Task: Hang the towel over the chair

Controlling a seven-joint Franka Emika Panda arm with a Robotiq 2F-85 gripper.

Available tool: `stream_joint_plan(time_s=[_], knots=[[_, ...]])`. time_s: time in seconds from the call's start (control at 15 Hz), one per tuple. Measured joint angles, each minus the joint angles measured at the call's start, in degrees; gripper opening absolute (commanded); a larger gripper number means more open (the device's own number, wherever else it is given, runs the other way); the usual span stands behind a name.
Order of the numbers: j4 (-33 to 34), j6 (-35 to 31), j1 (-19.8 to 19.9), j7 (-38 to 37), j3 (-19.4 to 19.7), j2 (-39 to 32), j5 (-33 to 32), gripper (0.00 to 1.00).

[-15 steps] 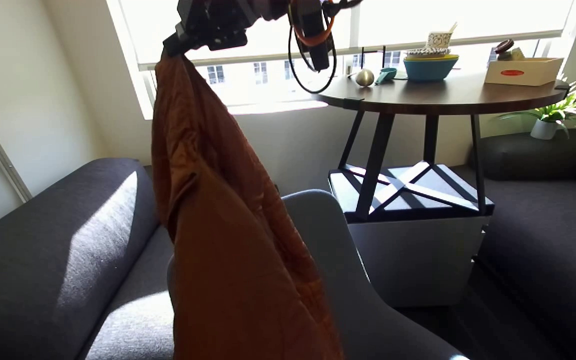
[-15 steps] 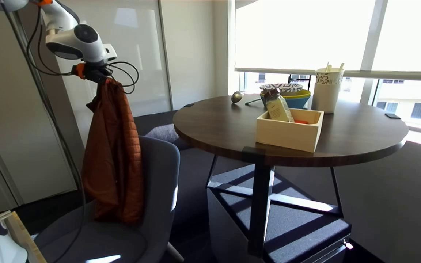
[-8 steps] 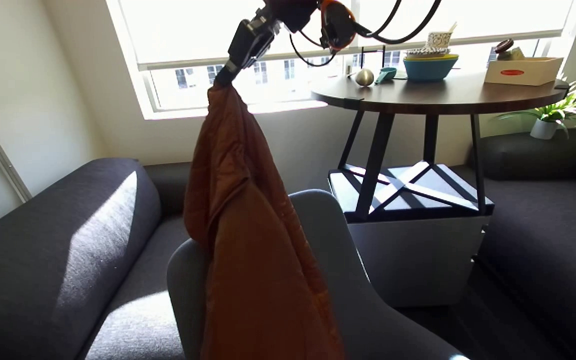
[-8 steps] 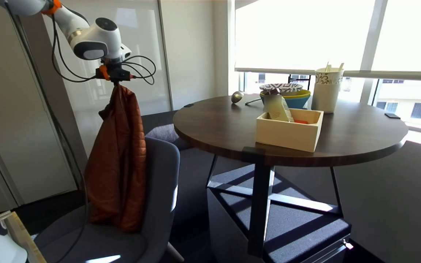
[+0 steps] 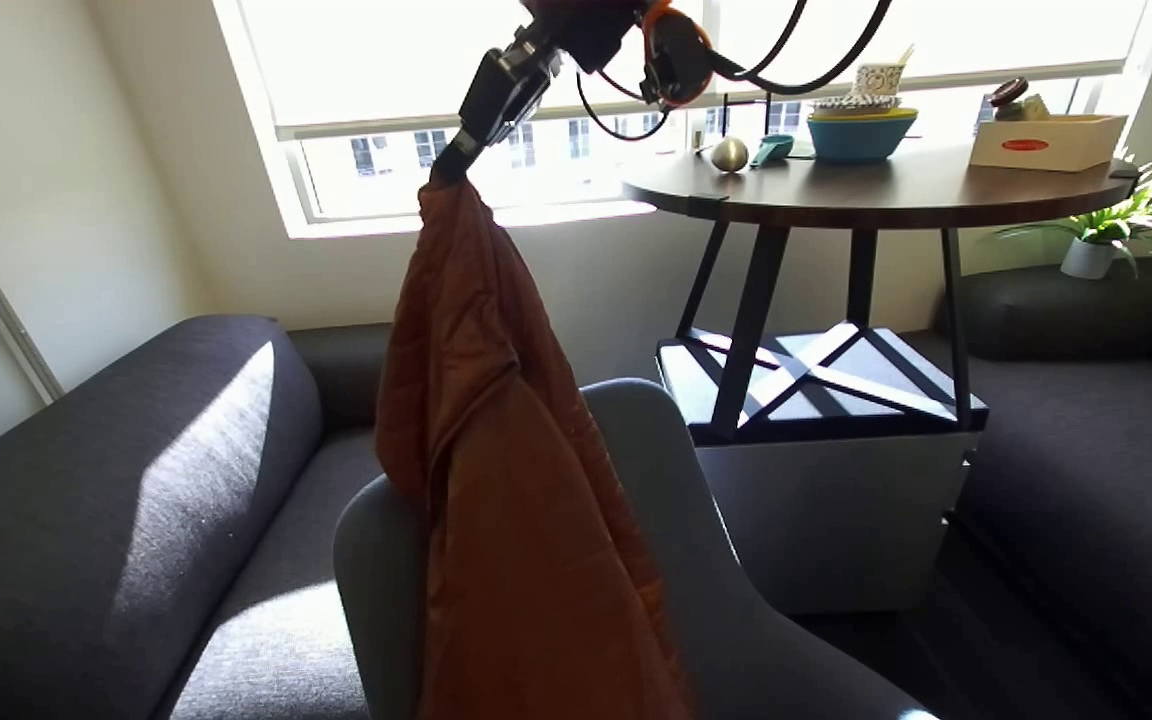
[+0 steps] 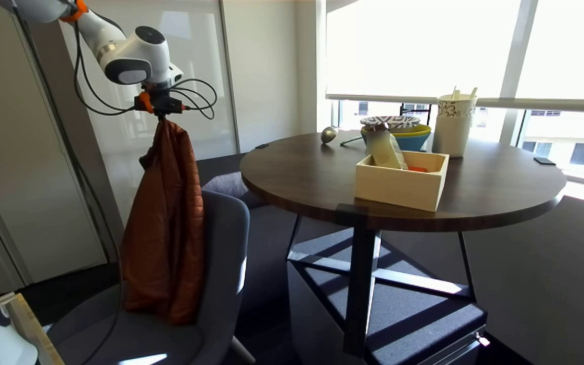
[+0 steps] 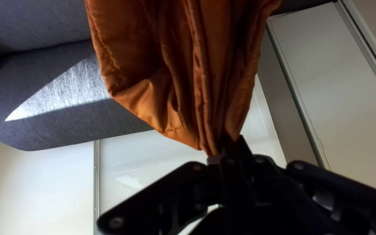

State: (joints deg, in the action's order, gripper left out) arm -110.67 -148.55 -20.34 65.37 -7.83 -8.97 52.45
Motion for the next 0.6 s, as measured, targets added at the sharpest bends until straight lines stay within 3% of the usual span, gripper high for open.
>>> stream_joint_plan(time_s=[0.2, 0.6], knots=[[4.5, -2.1, 1.6, 2.9, -2.7, -2.1, -4.6, 0.01], [21.3, 6.1, 2.4, 0.7, -2.4, -5.1, -27.6, 0.01]])
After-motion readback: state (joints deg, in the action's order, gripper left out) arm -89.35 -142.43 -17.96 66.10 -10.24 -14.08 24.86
